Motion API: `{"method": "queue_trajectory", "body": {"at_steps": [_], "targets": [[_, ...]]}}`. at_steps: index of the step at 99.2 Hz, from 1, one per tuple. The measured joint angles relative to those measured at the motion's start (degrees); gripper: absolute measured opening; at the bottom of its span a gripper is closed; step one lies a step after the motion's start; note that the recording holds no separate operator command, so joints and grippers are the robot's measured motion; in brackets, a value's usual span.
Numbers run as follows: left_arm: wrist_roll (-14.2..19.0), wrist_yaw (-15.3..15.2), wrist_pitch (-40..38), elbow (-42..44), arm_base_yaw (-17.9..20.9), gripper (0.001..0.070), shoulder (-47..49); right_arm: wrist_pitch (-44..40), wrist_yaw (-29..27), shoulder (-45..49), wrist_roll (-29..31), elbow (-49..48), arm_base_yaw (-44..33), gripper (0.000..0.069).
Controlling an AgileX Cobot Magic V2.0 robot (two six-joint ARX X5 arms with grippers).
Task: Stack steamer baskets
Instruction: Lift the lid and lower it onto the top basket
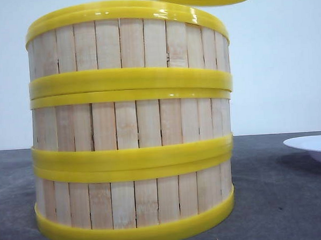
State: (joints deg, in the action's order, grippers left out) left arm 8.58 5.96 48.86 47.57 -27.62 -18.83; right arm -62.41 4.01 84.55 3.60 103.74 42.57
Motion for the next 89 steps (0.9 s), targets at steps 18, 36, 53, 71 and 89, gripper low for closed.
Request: {"method": "queue_trajectory", "body": {"at_steps": [18, 36, 53, 71, 89], "targets": [[0.0, 0.0, 0.68, 0.0, 0.0, 0.0302, 0.0, -1.11, -2.16, 2.8, -0.76, 0.0, 5.14, 0.0052], [0.0, 0.0, 1.03, 0.0, 0.0, 0.0302, 0.0, -2.78, -3.78, 5.05, -1.11, 0.0, 7.34, 0.0052], [0.0, 0.0, 1.11, 0.0, 0.0, 0.0302, 0.0, -2.95, -4.04, 5.95, -1.51, 0.0, 8.33, 0.0052], [0.0, 0.0, 1.33, 0.0, 0.0, 0.0302, 0.02, -2.93, -3.69, 7.02, -1.73, 0.0, 9.2, 0.0052], [0.0, 0.0, 1.42, 0.0, 0.0, 0.0302, 0.02, -3.19, -3.56, 8.55, -1.7, 0.0, 9.73, 0.0052]]}}
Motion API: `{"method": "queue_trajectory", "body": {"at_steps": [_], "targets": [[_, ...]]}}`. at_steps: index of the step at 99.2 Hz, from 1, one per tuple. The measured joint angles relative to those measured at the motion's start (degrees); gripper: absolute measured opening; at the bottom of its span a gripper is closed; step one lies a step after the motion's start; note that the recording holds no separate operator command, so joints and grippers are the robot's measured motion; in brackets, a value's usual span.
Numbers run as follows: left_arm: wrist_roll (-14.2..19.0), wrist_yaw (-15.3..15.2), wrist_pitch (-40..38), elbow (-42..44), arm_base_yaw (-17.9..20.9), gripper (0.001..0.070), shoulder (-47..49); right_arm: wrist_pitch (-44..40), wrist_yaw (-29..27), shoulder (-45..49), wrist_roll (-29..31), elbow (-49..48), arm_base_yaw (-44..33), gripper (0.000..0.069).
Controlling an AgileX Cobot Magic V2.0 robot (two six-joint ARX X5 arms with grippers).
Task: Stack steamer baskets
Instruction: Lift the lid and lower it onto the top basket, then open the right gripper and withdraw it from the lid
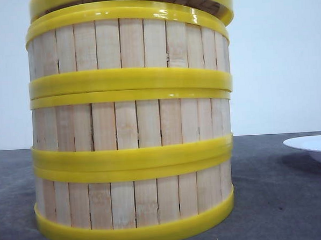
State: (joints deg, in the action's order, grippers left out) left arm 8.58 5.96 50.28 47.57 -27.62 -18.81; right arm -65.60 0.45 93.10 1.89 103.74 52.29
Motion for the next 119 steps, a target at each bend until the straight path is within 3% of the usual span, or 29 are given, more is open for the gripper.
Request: {"method": "queue_trajectory", "body": {"at_steps": [84, 91, 105, 119], "targets": [[0.0, 0.0, 0.09, 0.0, 0.0, 0.0302, -0.02, 0.13, -0.07, 2.19, -0.61, 0.0, 0.48, 0.0059], [0.0, 0.0, 0.11, 0.0, 0.0, 0.0302, -0.02, 0.24, -0.2, 2.19, -0.61, 0.0, 0.48, 0.0116], [0.0, 0.0, 0.11, 0.0, 0.0, 0.0302, -0.02, 0.46, -0.26, 2.19, -0.61, 0.0, 0.48, 0.035], [0.0, 0.0, 0.11, 0.0, 0.0, 0.0302, -0.02, 0.24, -0.37, 2.19, -0.66, 0.46, 0.48, 0.0414]]}}
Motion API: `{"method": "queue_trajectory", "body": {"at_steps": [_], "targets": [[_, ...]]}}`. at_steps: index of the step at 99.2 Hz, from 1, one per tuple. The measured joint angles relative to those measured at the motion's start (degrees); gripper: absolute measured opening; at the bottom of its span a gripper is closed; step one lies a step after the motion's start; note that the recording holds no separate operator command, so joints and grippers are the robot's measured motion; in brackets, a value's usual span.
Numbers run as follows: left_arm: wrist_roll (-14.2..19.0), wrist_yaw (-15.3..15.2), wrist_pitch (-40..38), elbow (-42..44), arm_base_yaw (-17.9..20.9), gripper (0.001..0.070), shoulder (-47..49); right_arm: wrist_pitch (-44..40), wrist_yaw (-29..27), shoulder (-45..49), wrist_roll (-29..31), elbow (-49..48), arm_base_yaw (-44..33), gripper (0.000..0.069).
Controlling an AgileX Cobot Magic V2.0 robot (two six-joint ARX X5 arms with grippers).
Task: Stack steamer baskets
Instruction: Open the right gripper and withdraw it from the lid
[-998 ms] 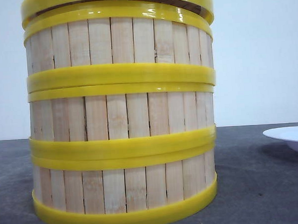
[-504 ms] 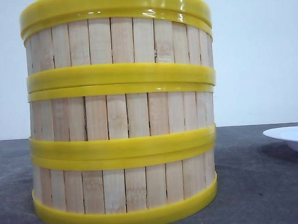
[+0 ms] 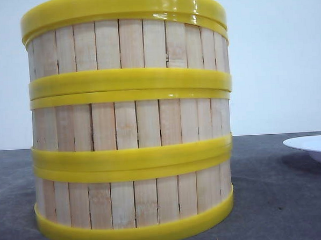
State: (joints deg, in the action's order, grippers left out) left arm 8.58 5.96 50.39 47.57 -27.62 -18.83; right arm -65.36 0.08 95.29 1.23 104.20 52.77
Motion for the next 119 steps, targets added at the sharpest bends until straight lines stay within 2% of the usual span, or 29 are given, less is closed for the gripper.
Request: {"method": "queue_trajectory", "body": {"at_steps": [11, 18, 45, 62, 73, 84, 102, 119], "targets": [[0.0, 0.0, 0.0, 0.0, 0.0, 0.0302, 0.0, -0.28, -0.52, -0.31, -0.52, 2.82, -0.24, 0.0419], [0.0, 0.0, 0.07, 0.0, 0.0, 0.0302, 0.0, -0.35, -2.71, -1.44, -0.94, 5.42, -0.26, 0.0419], [0.0, 0.0, -0.04, 0.0, 0.0, 0.0302, 0.0, 0.15, -19.82, -15.06, -1.27, 11.91, -0.28, 0.0419], [0.02, 0.0, -1.42, 0.0, 0.0, 0.0302, 0.0, -0.87, -25.64, -23.28, -1.29, 9.88, -0.31, 0.0419], [0.02, 0.0, -2.62, 0.0, 0.0, 0.0302, 0.02, 0.26, -27.61, -29.24, -1.05, 3.48, -0.31, 0.0419], [0.02, 0.0, -2.84, 0.0, 0.0, 0.0302, 0.0, 4.15, -30.45, -37.22, 0.42, -7.04, -0.31, 0.0419], [0.02, 0.0, -5.03, -1.46, 0.0, 0.0302, 0.02, 12.13, -32.52, -52.0, 5.64, -28.35, -0.31, 0.0419], [0.02, 0.0, -6.16, -2.34, 0.0, 0.0302, -0.02, 12.81, -32.76, -60.87, 11.13, -41.86, -0.31, 0.0419]]}}
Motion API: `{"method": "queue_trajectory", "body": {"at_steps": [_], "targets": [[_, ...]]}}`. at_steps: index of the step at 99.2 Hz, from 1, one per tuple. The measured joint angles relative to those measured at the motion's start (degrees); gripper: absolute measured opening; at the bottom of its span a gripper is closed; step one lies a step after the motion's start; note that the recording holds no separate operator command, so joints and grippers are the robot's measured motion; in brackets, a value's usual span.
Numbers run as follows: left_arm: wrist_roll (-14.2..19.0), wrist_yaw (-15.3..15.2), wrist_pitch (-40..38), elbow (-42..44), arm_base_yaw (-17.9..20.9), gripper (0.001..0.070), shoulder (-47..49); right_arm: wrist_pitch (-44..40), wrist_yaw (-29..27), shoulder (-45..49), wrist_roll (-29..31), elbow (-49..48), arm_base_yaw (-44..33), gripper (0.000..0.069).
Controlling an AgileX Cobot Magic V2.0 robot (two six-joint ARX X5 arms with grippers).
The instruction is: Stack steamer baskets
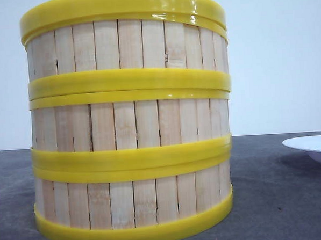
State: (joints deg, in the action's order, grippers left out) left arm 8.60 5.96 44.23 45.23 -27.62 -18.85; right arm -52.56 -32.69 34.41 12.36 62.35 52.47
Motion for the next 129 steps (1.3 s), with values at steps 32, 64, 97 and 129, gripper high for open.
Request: {"method": "queue_trajectory", "body": {"at_steps": [32, 64, 97, 129], "targets": [[0.0, 0.0, -2.47, 0.02, 0.0, 0.0221, 0.0, 0.96, -0.13, -2.47, 2.71, -1.31, 0.0, 0.032], [0.04, 0.0, -2.43, 0.02, 0.0, 0.0029, 0.0, 1.01, -0.13, -2.4, 2.73, -1.31, 0.02, 0.0007], [0.04, 0.0, -2.47, 0.02, 0.0, 0.0029, 0.0, 1.4, -0.15, -2.4, 2.73, -1.31, 0.02, 0.0005], [0.04, 0.0, -2.47, 0.02, 0.0, 0.0029, 0.0, 1.4, -0.13, -2.4, 2.73, -1.31, 0.02, 0.0005]]}}
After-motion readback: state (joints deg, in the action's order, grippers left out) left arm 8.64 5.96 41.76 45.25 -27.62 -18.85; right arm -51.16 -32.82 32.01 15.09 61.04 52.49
